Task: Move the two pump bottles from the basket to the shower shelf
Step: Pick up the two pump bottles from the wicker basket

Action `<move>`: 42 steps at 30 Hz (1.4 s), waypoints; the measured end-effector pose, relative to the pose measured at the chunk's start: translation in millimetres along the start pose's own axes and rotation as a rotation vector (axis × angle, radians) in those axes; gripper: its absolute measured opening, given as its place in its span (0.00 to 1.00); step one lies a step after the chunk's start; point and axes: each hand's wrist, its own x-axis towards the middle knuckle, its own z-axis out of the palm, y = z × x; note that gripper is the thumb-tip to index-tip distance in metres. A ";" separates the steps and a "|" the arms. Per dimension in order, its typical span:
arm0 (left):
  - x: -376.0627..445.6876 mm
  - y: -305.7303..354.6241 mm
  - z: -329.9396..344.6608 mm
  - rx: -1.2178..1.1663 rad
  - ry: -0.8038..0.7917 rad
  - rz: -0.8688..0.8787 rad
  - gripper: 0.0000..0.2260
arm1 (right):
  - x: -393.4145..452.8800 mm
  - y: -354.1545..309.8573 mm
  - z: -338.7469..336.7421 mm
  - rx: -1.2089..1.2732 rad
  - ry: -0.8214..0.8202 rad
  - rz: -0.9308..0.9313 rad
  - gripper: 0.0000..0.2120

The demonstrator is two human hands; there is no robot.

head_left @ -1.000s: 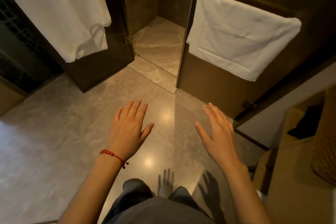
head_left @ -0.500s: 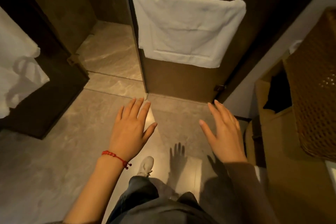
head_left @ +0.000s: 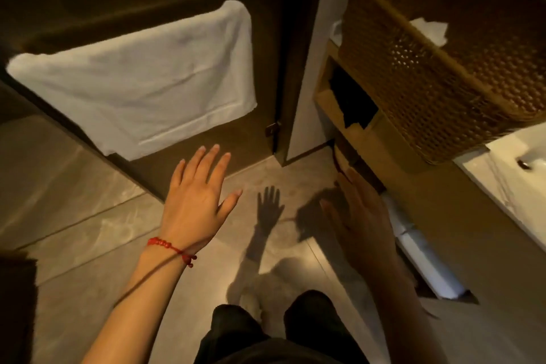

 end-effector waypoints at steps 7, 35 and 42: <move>59.7 51.2 9.1 -0.028 -0.029 0.287 0.28 | -5.1 31.6 -31.6 -0.026 0.211 0.184 0.27; 295.4 232.1 -49.2 -0.258 0.139 0.774 0.28 | 120.0 125.4 -165.3 -0.027 0.621 0.328 0.29; 378.2 267.4 -44.0 -0.174 0.014 0.936 0.31 | 182.2 139.5 -184.6 -0.074 0.537 0.446 0.28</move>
